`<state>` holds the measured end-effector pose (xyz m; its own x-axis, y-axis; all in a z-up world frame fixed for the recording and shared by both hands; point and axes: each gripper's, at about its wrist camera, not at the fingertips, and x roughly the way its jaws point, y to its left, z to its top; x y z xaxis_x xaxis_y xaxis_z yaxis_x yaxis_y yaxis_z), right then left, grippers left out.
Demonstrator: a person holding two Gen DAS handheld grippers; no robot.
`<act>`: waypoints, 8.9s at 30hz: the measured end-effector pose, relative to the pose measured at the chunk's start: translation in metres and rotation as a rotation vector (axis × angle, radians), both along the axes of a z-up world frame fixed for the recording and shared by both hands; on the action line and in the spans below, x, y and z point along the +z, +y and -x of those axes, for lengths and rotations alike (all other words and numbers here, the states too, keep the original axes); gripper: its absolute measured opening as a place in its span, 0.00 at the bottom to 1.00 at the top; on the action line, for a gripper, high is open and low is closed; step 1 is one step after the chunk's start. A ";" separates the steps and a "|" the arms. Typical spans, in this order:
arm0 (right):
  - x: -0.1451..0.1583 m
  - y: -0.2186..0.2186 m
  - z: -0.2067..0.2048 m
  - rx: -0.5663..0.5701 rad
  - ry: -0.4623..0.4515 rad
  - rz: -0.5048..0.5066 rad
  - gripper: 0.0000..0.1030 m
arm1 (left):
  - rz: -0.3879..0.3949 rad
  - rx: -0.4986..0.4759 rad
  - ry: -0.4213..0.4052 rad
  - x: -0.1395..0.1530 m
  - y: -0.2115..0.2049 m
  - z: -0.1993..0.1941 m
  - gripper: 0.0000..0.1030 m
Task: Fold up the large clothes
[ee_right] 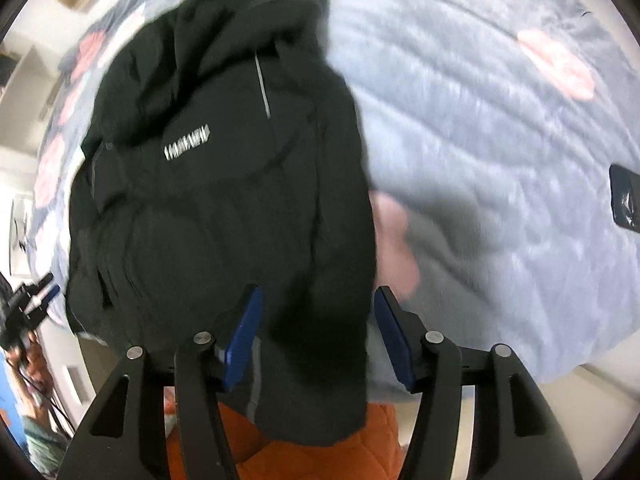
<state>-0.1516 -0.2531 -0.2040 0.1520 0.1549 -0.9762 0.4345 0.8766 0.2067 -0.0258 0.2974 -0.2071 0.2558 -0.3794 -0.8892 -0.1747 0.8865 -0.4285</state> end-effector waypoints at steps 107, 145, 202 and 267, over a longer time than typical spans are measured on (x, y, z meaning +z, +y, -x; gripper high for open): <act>0.167 -0.018 -0.139 -0.174 -0.429 0.070 0.15 | 0.281 -0.425 -0.347 0.149 -0.064 -0.177 0.11; -0.035 -0.153 -0.389 -0.305 -0.090 -0.141 0.47 | 0.092 -0.287 0.078 -0.047 -0.151 -0.396 0.13; -0.044 -0.137 -0.415 0.212 -0.170 0.025 0.30 | 0.169 -0.440 0.061 -0.056 -0.141 -0.433 0.49; -0.062 0.007 -0.373 0.078 -0.059 0.203 0.58 | -0.175 -0.601 -0.083 -0.037 -0.333 -0.291 0.50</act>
<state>0.2214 -0.2462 -0.2664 0.2048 -0.0302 -0.9783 0.3558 0.9334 0.0457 0.2649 -0.0356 -0.2441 0.1142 -0.3288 -0.9375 0.4035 0.8776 -0.2587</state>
